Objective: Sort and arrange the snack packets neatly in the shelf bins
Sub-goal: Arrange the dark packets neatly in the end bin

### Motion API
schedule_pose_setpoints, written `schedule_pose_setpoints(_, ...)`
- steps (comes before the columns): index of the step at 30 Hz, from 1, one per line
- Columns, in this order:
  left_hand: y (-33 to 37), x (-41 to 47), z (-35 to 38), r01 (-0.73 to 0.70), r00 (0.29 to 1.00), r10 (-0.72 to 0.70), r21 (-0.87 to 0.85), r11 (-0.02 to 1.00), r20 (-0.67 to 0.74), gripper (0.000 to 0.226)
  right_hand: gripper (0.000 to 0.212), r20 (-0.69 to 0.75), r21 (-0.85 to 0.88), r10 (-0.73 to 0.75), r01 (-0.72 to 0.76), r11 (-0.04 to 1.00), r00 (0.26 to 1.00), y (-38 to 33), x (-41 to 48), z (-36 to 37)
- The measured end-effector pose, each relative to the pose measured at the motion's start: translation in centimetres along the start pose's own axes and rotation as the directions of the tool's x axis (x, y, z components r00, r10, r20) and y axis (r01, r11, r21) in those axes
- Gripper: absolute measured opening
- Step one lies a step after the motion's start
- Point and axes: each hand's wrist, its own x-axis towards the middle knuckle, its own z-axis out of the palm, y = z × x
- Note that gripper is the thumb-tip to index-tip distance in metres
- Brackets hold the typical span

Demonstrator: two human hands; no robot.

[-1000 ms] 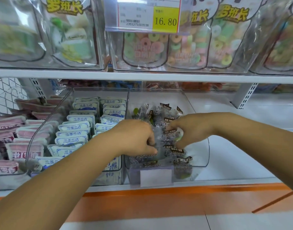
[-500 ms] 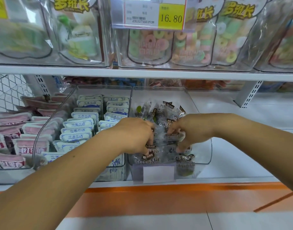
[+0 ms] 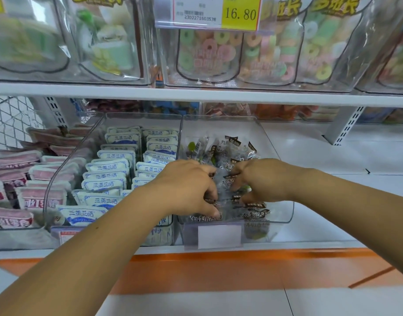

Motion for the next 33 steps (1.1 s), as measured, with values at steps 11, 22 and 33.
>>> schedule_pose_setpoints(11,0.8,0.5,-0.7,0.066,0.997,-0.071,-0.124,0.990,-0.036,0.061,0.033,0.172,-0.286,-0.031,0.080,0.955,0.985,-0.3,0.1,0.7)
schedule_pose_setpoints(22,2.3,4.2,2.1,0.065,0.992,-0.088,-0.230,0.971,-0.094,0.044,0.025,-0.084,0.252,0.230,-0.203,0.946,0.970,3.9,-0.2,-4.4)
schedule_pose_setpoints(33,2.3,5.1,3.0,0.071,0.942,-0.166,-0.311,0.948,-0.293,0.032,0.018,-0.042,0.251,0.319,-0.299,0.920,0.947,5.6,4.5,-3.6)
